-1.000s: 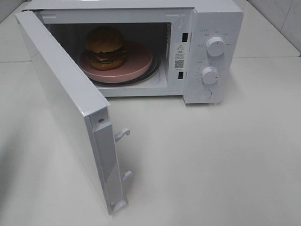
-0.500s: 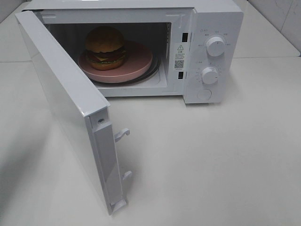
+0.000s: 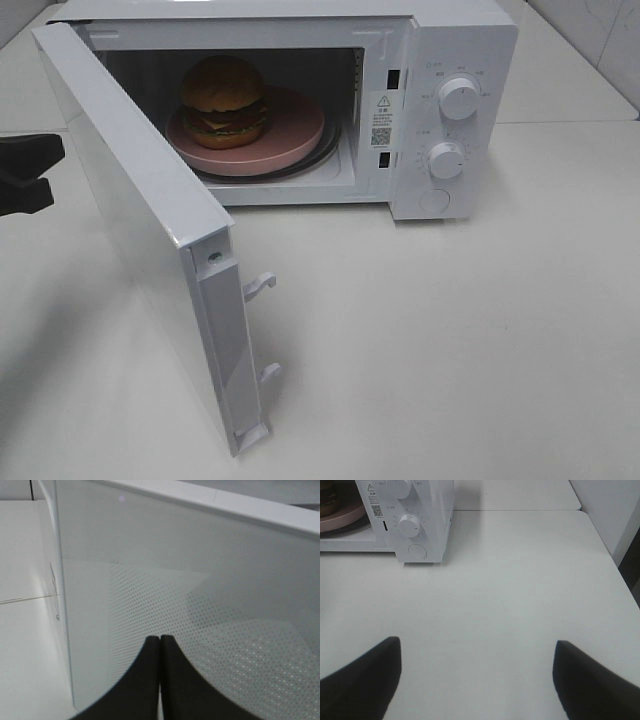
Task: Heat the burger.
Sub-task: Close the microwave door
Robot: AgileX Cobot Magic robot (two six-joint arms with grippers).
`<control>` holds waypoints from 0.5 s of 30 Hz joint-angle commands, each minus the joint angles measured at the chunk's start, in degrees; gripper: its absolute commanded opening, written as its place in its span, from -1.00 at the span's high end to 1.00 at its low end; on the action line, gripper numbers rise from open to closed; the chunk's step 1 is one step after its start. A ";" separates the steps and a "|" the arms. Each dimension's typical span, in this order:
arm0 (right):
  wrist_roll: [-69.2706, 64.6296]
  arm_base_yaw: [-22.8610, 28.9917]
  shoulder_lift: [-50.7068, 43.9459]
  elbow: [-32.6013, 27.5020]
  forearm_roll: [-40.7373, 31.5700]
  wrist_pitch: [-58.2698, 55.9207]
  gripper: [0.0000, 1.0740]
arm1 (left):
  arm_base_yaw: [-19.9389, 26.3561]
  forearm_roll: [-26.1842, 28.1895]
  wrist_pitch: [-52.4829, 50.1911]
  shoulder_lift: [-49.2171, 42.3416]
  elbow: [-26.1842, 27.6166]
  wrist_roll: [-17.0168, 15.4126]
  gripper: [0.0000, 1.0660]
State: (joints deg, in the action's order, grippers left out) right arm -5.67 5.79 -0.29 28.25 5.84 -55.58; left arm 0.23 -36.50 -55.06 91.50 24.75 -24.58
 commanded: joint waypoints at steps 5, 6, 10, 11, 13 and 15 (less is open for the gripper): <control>0.40 -0.46 -1.66 -0.06 -0.06 0.52 -0.37 | -6.53 0.23 -1.26 3.95 3.27 -0.52 1.00; 0.40 -0.46 -1.66 -0.06 -0.06 0.52 -0.37 | -6.53 0.23 -1.26 3.95 3.27 -0.52 1.00; 0.40 -0.46 -1.66 -0.06 -0.06 0.52 -0.37 | -10.71 6.53 -0.97 5.27 4.81 2.18 1.00; 0.40 -0.46 -1.66 -0.06 -0.06 0.52 -0.37 | -10.71 6.53 -0.97 5.27 4.81 2.18 1.00; 0.34 -0.46 -1.66 -0.06 -0.06 0.52 -0.37 | -12.26 8.42 -0.97 5.96 5.50 2.81 1.00; 0.40 -0.46 -1.66 -0.06 -0.06 0.52 -0.37 | -14.32 8.94 -0.86 7.28 7.16 2.81 1.00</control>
State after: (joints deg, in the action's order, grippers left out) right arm -5.67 5.79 -0.29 28.25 5.84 -55.58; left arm -12.32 -29.34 -55.18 97.92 30.25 -22.23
